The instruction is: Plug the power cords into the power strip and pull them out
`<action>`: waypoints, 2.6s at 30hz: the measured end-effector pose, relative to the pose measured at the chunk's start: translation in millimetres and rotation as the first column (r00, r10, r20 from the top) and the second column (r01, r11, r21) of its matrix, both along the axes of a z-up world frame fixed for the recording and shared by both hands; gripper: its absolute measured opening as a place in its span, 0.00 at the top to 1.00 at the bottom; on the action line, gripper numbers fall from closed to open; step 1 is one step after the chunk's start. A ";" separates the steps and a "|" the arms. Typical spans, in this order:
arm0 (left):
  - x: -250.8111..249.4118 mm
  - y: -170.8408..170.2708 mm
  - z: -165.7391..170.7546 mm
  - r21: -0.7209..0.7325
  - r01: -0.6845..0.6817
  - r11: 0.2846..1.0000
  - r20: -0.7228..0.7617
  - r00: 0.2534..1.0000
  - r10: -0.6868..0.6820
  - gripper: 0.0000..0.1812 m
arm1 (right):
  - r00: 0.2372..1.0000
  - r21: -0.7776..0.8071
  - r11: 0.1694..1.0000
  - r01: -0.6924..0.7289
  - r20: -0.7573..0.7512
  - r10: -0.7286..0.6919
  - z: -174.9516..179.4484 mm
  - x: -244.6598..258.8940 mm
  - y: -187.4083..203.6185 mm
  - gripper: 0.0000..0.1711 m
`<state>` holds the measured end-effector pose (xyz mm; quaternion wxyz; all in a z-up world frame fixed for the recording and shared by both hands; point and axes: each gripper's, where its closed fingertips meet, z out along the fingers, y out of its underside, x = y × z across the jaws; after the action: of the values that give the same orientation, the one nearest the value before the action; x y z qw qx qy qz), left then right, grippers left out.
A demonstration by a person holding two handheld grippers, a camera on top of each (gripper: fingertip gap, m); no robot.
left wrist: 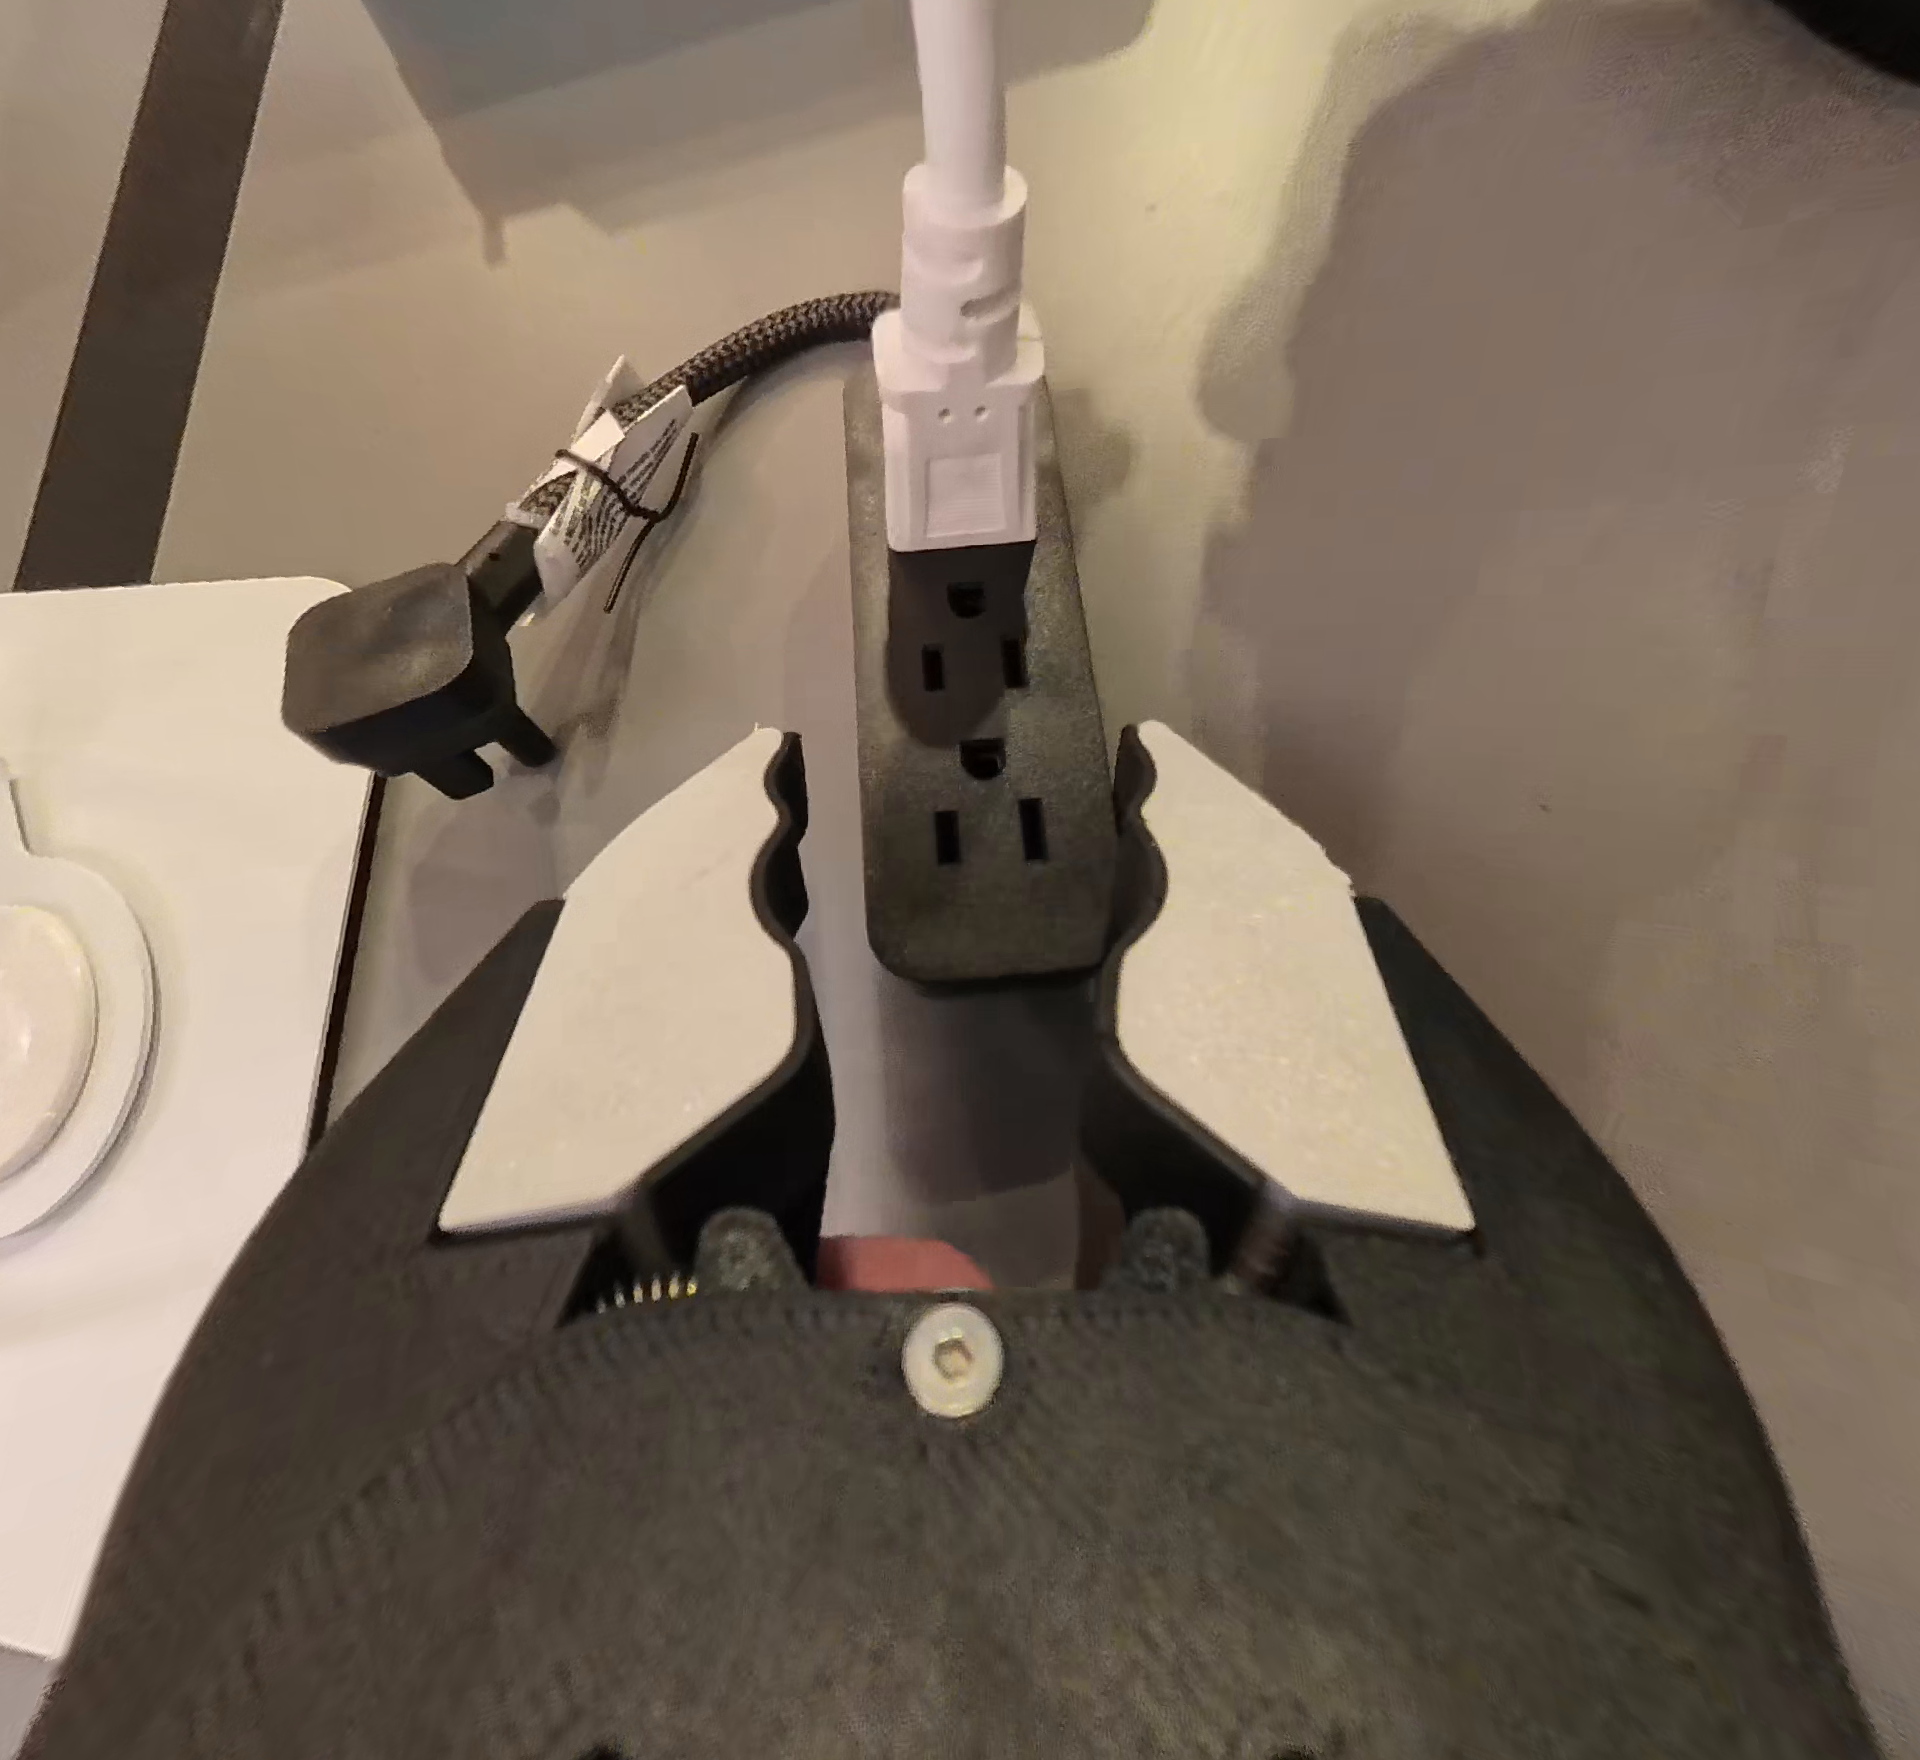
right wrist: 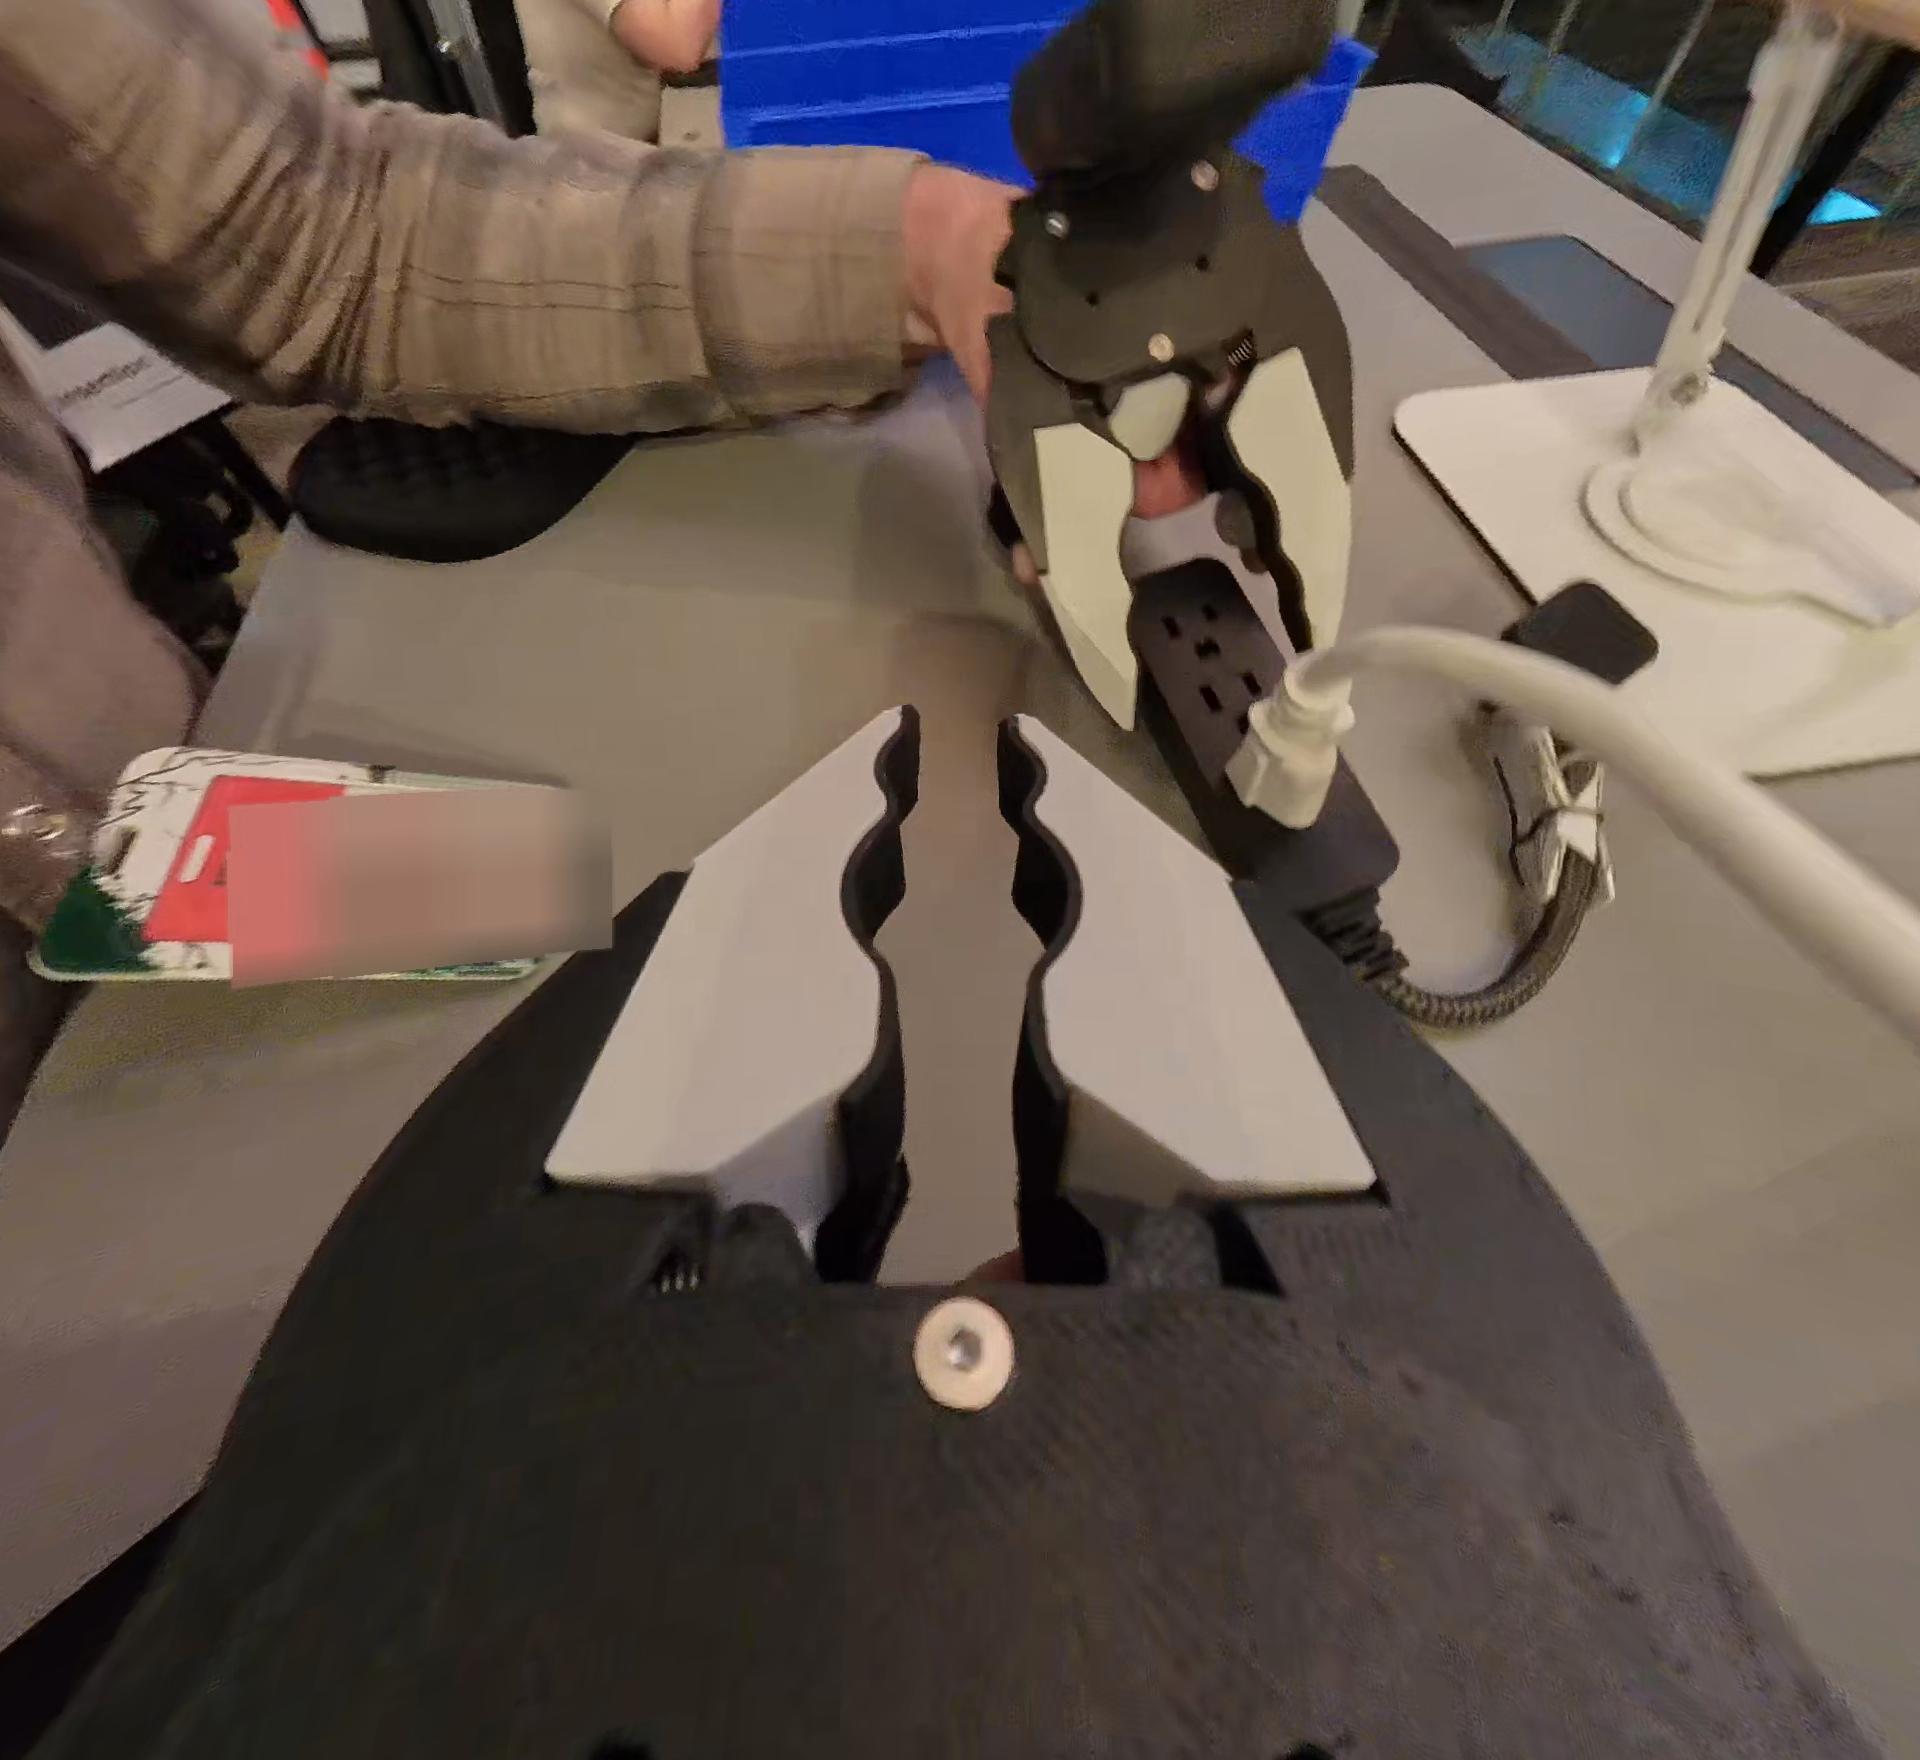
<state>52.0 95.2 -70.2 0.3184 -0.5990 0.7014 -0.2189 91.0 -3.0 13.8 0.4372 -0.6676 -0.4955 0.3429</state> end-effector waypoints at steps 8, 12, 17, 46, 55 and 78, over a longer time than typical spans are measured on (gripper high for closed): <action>-3.6 -1.9 -6.7 0.017 0.003 1.000 -0.069 0.998 -0.002 0.76 | 0.975 -0.002 0.975 0.222 -0.016 -0.222 -22.2 10.6 32.4 0.86; -5.1 -2.3 -14.4 -0.002 -0.001 1.000 -0.096 0.995 0.000 0.76 | 0.955 0.022 0.956 0.293 0.036 -0.293 -17.0 0.8 60.8 0.81; -7.2 -3.6 -15.2 -0.021 0.002 1.000 -0.097 0.995 -0.004 0.76 | 0.944 0.030 0.954 0.297 0.140 -0.298 -37.5 -17.6 92.0 0.90; -76.6 5.1 169.7 0.317 -0.270 0.909 0.069 0.963 0.262 0.70 | 0.969 0.082 0.970 0.230 0.077 -0.236 -41.8 -29.2 103.6 0.84; -250.4 15.6 162.3 0.324 -0.610 0.723 -0.035 0.756 0.654 0.73 | 0.972 0.086 0.971 0.223 0.054 -0.228 -45.0 -25.6 103.2 0.87; -341.1 -3.8 -15.0 0.047 -0.743 0.668 -0.552 0.538 0.637 0.82 | 0.973 0.080 0.973 0.216 0.071 -0.222 -53.5 -26.1 102.8 0.87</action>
<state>-289.0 91.3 -85.2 0.1148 -0.8903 0.4397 0.0308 64.9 99.8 -39.7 0.4762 -0.7150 -0.4480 0.2477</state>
